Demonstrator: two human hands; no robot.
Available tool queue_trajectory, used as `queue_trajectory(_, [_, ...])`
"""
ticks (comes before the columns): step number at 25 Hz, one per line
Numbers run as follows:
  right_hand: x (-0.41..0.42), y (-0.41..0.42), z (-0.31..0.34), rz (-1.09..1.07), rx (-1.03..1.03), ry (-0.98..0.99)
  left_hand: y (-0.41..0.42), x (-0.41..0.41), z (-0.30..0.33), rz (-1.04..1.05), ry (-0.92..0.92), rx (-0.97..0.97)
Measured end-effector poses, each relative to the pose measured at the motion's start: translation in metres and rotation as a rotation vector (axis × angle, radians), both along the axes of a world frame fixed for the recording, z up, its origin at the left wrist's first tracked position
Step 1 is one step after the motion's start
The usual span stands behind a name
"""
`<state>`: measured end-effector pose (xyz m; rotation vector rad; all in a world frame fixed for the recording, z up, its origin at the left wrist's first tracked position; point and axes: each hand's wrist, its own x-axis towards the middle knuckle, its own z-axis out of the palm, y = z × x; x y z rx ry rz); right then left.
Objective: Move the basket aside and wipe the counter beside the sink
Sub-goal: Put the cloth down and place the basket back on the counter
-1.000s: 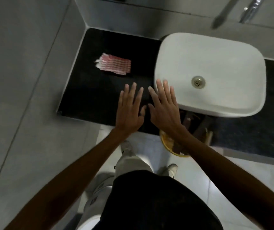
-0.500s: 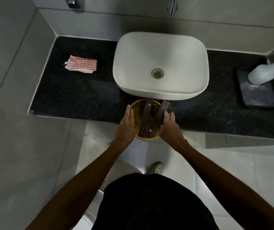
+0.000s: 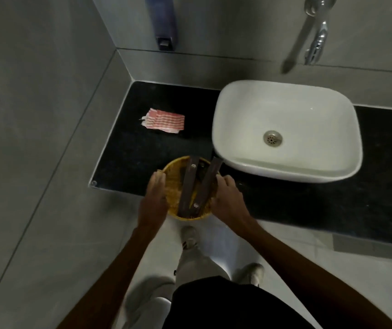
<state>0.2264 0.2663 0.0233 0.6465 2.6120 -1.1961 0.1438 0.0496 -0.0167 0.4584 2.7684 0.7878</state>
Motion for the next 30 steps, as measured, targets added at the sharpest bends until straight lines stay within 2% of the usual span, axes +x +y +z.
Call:
queue_trajectory(3, [-0.073,-0.045,0.004,0.018,-0.051,-0.005,-0.042,-0.077,-0.002,0.065,-0.022,-0.012])
queue_trajectory(6, [-0.123,-0.067,-0.010,-0.001,-0.041,-0.026,-0.064,-0.135,-0.013,0.038,-0.058,-0.022])
queue_trajectory(11, [-0.160,-0.074,-0.032,0.008,0.002,-0.125,-0.076,-0.181,-0.028,-0.015,-0.211,-0.002])
queue_trajectory(13, [-0.169,-0.065,-0.033,-0.027,0.059,-0.095,-0.077,-0.191,-0.028,0.011,-0.125,-0.013])
queue_trajectory(16, [-0.221,-0.035,-0.035,-0.254,0.028,0.054,-0.047,-0.235,-0.023,0.069,-0.055,0.087])
queue_trajectory(19, [-0.302,-0.005,-0.050,-0.440,-0.130,-0.027,0.020,-0.312,-0.028,0.196,-0.215,0.148])
queue_trajectory(22, [-0.349,0.001,-0.076,-0.478,-0.208,-0.182,0.063,-0.353,-0.053,0.240,-0.276,-0.057])
queue_trajectory(23, [-0.356,0.001,-0.080,-0.448,-0.214,-0.192,0.069,-0.354,-0.059,0.232,-0.288,-0.122])
queue_trajectory(24, [-0.359,0.003,-0.080,-0.427,-0.221,-0.163,0.077,-0.352,-0.062,0.224,-0.319,-0.103])
queue_trajectory(25, [-0.358,0.008,-0.073,-0.434,-0.238,-0.116,0.086,-0.348,-0.057,0.237,-0.369,-0.019])
queue_trajectory(27, [-0.340,0.015,-0.050,-0.443,-0.259,-0.002,0.102,-0.328,-0.034,0.329,-0.508,0.275])
queue_trajectory(30, [-0.274,0.032,-0.003,-0.458,-0.273,0.170,0.126,-0.267,0.021,0.438,-0.622,0.572])
